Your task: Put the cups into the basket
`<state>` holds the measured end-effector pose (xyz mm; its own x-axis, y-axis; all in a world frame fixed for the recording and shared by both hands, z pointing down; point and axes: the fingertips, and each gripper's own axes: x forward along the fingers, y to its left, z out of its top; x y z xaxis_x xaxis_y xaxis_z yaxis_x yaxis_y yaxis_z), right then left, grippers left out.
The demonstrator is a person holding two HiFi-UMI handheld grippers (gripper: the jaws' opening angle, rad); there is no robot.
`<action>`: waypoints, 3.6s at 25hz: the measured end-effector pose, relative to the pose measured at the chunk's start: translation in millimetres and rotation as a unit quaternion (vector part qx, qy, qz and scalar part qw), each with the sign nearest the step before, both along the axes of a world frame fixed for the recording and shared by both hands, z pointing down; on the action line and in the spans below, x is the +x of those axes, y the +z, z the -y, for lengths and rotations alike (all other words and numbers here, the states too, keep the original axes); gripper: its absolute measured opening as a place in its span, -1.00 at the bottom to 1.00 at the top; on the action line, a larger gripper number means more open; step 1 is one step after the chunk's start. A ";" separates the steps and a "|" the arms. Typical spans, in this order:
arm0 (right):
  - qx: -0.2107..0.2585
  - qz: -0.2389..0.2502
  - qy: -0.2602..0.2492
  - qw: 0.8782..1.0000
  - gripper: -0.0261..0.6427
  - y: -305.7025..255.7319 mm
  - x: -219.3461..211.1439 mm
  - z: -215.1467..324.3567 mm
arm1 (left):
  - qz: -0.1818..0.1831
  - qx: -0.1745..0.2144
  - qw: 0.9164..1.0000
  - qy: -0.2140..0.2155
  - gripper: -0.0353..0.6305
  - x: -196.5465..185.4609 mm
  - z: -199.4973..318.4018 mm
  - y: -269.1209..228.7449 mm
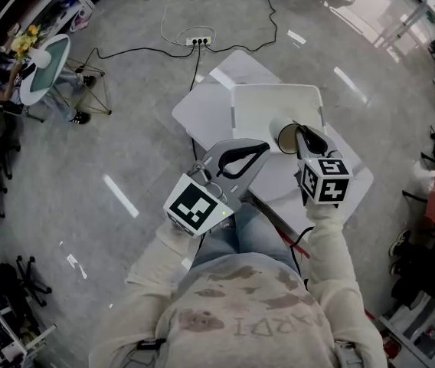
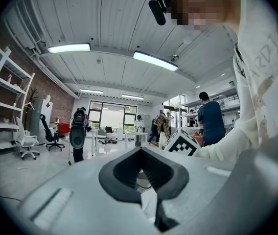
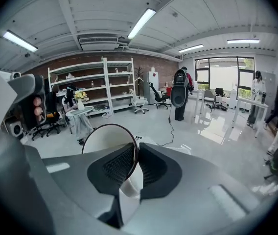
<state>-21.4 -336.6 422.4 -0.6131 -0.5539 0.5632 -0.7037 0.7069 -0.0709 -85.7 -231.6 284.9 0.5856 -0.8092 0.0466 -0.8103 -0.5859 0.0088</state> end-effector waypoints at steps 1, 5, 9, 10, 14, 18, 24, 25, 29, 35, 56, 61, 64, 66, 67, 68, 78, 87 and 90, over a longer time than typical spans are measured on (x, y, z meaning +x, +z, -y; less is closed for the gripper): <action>-0.005 -0.007 -0.002 1.000 -0.76 8.7 -3.4 11.1 | -0.002 -0.003 1.000 -0.001 -0.89 -2.9 8.7 2.1; -0.029 -0.037 -0.017 0.999 -0.76 51.2 -18.4 54.7 | 0.001 -0.018 1.000 -0.003 -0.89 -14.1 49.1 19.8; -0.054 -0.067 -0.039 0.996 -0.76 102.2 -35.6 94.4 | 0.009 -0.042 0.999 -0.004 -0.89 -21.1 91.3 46.9; -0.062 -0.072 -0.041 0.995 -0.75 114.4 -39.4 103.7 | 0.010 -0.048 0.999 -0.003 -0.89 -21.9 101.6 52.9; -0.093 -0.099 -0.051 0.989 -0.75 161.0 -51.1 121.0 | 0.004 -0.072 0.997 0.002 -0.89 -26.1 126.7 71.4; -0.121 -0.127 -0.062 0.983 -0.75 202.3 -61.9 121.3 | -0.002 -0.081 0.997 0.006 -0.89 -34.6 138.7 90.6; -0.152 -0.167 -0.084 0.970 -0.75 267.2 -66.0 126.9 | -0.005 -0.108 0.994 0.011 -0.89 -41.6 161.0 124.8; -0.157 -0.173 -0.087 0.968 -0.75 275.9 -66.2 128.4 | -0.007 -0.112 0.994 0.010 -0.89 -42.6 164.0 129.4; -0.168 -0.197 -0.109 0.960 -0.75 306.8 -66.8 130.9 | -0.014 -0.129 0.992 0.006 -0.89 -45.6 169.2 146.2; -0.167 -0.213 -0.136 0.953 -0.75 342.4 -71.4 131.4 | -0.020 -0.145 0.989 -0.001 -0.89 -50.4 170.2 170.4; -0.146 -0.187 -0.120 0.964 -0.85 310.8 -72.1 128.9 | -0.003 -0.131 0.991 -0.005 -0.89 -50.1 152.3 156.5; -0.109 -0.137 -0.105 0.979 -0.86 245.8 -77.1 124.0 | -0.001 -0.103 0.995 -0.002 -0.89 -43.8 136.2 126.5; -0.079 -0.093 -0.092 0.988 -0.86 197.3 -78.2 119.3 | -0.001 -0.080 0.997 0.002 -0.89 -35.5 127.4 109.4; -0.061 -0.058 -0.085 0.993 -0.86 164.0 -77.0 109.7 | 0.000 -0.071 0.997 0.002 -0.89 -29.4 119.1 99.5; -0.053 -0.040 -0.082 0.994 -0.86 146.2 -75.8 102.4 | 0.001 -0.069 0.998 0.000 -0.89 -27.0 113.6 93.3; -0.046 -0.022 -0.078 0.996 -0.86 126.9 -74.4 94.3 | 0.000 -0.066 0.998 -0.001 -0.89 -25.1 107.9 86.1; 0.053 0.161 -0.038 0.985 -0.85 -67.2 -28.2 -4.4 | -0.015 -0.050 0.999 0.001 -0.89 5.1 42.9 23.7; 0.138 0.252 -0.095 0.953 -0.85 -161.0 4.7 -122.0 | -0.024 -0.045 0.999 -0.006 -0.89 28.5 -25.2 -10.4; 0.149 0.257 -0.112 0.948 -0.85 -172.1 6.8 -151.1 | -0.029 -0.033 0.999 -0.005 -0.89 33.2 -43.7 -25.9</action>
